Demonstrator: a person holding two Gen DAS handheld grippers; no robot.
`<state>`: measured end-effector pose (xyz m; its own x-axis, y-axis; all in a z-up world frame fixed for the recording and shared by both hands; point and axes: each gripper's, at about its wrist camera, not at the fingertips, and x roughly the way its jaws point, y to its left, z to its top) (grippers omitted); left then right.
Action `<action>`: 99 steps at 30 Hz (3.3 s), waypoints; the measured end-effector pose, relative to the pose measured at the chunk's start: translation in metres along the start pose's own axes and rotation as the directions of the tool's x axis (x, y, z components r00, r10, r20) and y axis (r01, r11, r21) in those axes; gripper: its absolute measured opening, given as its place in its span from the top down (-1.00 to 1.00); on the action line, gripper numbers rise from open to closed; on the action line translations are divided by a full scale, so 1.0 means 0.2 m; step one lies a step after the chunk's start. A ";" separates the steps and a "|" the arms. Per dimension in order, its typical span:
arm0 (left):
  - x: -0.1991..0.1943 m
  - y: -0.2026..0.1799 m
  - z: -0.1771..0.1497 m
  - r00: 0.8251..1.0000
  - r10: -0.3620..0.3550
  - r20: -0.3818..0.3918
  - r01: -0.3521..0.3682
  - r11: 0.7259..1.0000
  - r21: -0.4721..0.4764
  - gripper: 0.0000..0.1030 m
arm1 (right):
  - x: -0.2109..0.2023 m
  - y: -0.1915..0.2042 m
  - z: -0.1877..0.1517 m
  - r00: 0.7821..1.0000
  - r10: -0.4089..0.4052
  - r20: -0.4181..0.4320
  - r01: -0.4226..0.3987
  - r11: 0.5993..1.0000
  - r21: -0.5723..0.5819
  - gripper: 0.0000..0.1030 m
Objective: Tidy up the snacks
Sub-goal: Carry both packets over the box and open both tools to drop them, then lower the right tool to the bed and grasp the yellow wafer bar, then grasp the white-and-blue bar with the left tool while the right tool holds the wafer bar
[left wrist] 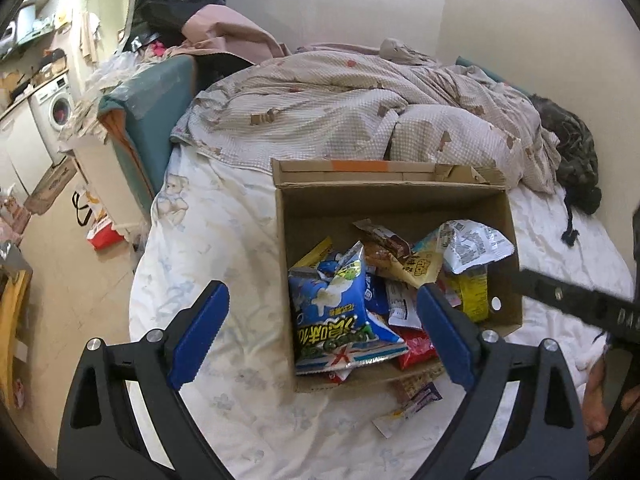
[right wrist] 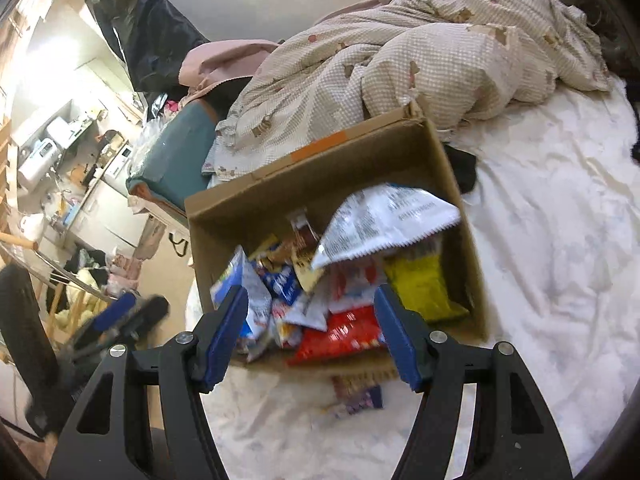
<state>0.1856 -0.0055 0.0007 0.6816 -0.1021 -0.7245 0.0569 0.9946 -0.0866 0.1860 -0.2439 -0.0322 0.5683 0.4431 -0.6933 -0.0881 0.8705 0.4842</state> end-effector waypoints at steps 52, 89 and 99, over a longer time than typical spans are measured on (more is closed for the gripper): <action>-0.18 0.18 -0.29 0.979 -0.080 -0.186 0.039 0.975 -0.217 -0.80 | 0.67 -0.07 -0.53 0.817 -0.518 -0.252 0.555 0.826 0.099 0.10; 0.38 -0.45 -0.85 0.808 -0.025 -0.588 0.174 0.965 0.198 -0.33 | -0.12 -0.23 -0.50 0.978 -0.091 -0.186 0.124 0.977 0.172 0.76; 0.44 -0.47 -0.89 0.790 0.039 -0.611 0.144 0.958 0.247 0.72 | -0.11 -0.25 -0.49 0.978 -0.093 -0.189 0.129 0.974 0.188 0.76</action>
<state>0.1105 -0.1115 -0.1758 0.0949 -0.0527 -0.9941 0.3329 0.9428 -0.0182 0.0981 -0.2753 -0.0934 0.4091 0.3928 -0.8236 0.1410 0.8646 0.4823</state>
